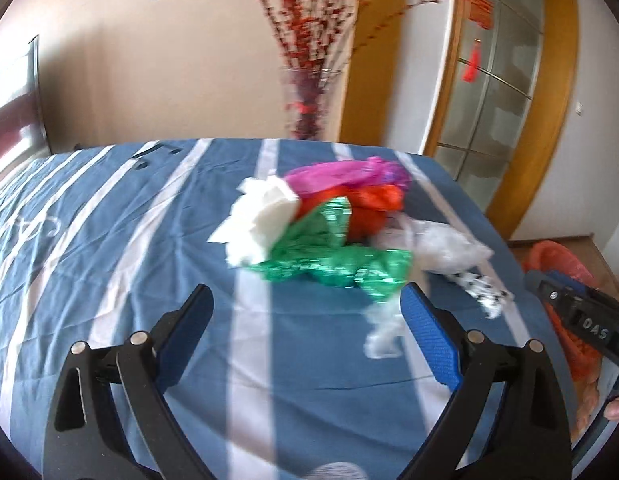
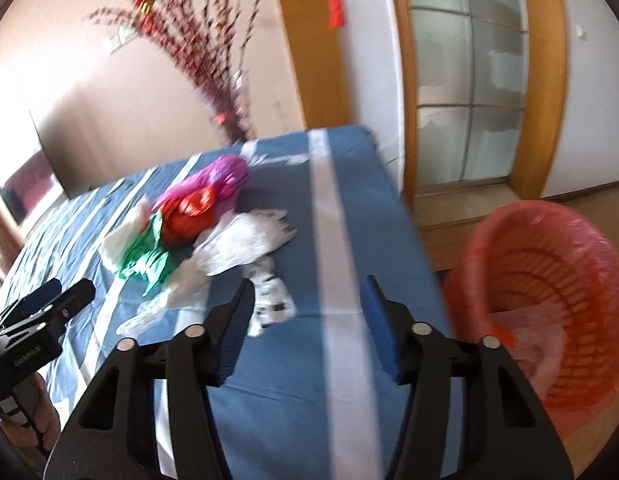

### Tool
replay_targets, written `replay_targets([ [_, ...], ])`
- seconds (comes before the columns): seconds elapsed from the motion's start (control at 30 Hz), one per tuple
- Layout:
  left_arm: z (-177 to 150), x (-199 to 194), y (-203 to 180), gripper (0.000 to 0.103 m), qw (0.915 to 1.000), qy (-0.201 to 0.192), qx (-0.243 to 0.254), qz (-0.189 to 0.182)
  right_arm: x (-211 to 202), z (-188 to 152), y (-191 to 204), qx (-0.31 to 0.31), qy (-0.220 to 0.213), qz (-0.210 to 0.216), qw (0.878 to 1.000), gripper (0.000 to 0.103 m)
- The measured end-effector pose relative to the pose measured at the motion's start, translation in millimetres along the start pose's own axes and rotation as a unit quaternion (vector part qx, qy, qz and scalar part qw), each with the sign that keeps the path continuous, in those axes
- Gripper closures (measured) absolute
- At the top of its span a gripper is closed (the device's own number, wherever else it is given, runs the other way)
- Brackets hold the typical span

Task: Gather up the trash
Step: 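Move both open tools back over the bags on the table, then grasp the paw-print bag with the right tool while the left tool grasps the white bag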

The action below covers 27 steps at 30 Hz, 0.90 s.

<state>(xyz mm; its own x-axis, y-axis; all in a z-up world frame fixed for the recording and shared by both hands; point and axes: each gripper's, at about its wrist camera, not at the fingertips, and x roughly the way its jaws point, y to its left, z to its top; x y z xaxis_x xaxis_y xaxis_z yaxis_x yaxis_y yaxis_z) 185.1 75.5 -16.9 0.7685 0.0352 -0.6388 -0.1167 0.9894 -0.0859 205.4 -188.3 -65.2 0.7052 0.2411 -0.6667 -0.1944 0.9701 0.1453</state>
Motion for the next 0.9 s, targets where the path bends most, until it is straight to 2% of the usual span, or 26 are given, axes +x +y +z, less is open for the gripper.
replay_targets([
  [0.23, 1.3, -0.2, 32.8, 0.010, 0.9995, 0.003, -0.026, 0.017, 40.2, 3.0, 23.4, -0.018, 0.044, 0.002, 0.999, 0.057],
  [0.33, 3.5, 2.5, 41.9, 0.010, 0.9991, 0.007, -0.037, 0.018, 54.2, 3.5, 29.1, -0.021, 0.061, 0.002, 0.998, 0.066],
  [0.43, 5.7, 5.4, 48.3, 0.010, 0.9987, 0.011, -0.045, 0.018, 64.5, 1.2, 35.4, -0.030, 0.075, -0.003, 0.997, 0.084],
  [0.47, 6.9, 7.0, 49.6, 0.011, 0.9987, 0.013, -0.046, 0.019, 65.9, -0.2, 36.0, -0.033, 0.079, -0.004, 0.996, 0.094],
  [0.5, 8.2, 8.6, 50.3, 0.011, 0.9987, 0.014, -0.046, 0.020, 66.8, -1.8, 36.0, -0.034, 0.081, -0.005, 0.996, 0.095],
  [0.6, 13.3, 13.3, 49.1, 0.012, 0.9988, 0.014, -0.043, 0.020, 59.3, -4.4, 30.7, -0.031, 0.071, -0.007, 0.997, 0.098],
  [0.9, 34.6, 43.0, 32.5, 0.026, 0.9993, 0.028, -0.018, 0.018, 24.8, -5.2, -9.1, 0.008, 0.026, -0.045, 0.999, 0.099],
])
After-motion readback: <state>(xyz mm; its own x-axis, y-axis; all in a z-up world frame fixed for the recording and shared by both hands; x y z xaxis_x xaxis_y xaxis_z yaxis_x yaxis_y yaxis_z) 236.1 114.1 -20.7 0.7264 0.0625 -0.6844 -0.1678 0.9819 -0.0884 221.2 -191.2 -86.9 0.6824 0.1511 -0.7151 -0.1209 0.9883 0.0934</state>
